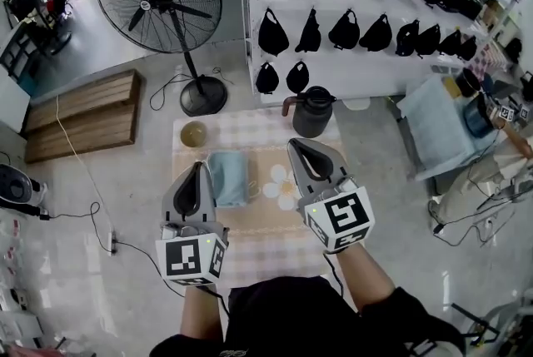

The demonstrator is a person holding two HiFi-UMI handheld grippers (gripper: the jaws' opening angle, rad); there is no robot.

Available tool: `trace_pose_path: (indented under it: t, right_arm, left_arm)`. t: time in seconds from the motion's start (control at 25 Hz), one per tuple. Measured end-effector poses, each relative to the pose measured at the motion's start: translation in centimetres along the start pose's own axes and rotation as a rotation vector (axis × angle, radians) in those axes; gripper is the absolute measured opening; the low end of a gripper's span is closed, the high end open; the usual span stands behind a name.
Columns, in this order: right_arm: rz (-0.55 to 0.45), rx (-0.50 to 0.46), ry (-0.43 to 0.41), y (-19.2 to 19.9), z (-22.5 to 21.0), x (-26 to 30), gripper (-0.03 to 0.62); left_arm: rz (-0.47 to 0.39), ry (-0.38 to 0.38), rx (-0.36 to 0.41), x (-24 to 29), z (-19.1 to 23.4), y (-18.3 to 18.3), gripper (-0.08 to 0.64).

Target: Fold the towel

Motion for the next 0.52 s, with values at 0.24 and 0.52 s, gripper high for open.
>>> trace_pose_path:
  t: [0.24, 0.52]
  right_arm:
    - [0.004, 0.006, -0.006, 0.01, 0.02, 0.13, 0.003]
    - [0.005, 0.004, -0.008, 0.19, 0.31, 0.17, 0.003]
  left_arm:
    - [0.002, -0.002, -0.009, -0.06, 0.13, 0.15, 0.005]
    - [-0.001, 0.005, -0.012, -0.12, 0.17, 0.37, 0.005]
Point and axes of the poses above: the fingertips, and each gripper's own axes: x forward along the fingers, z to its left, y out of its underside, the point moved 9 cm from there along -x, backward along the fingers, and after that the axes turned 6 degrees about z, right-handed, at the moved point
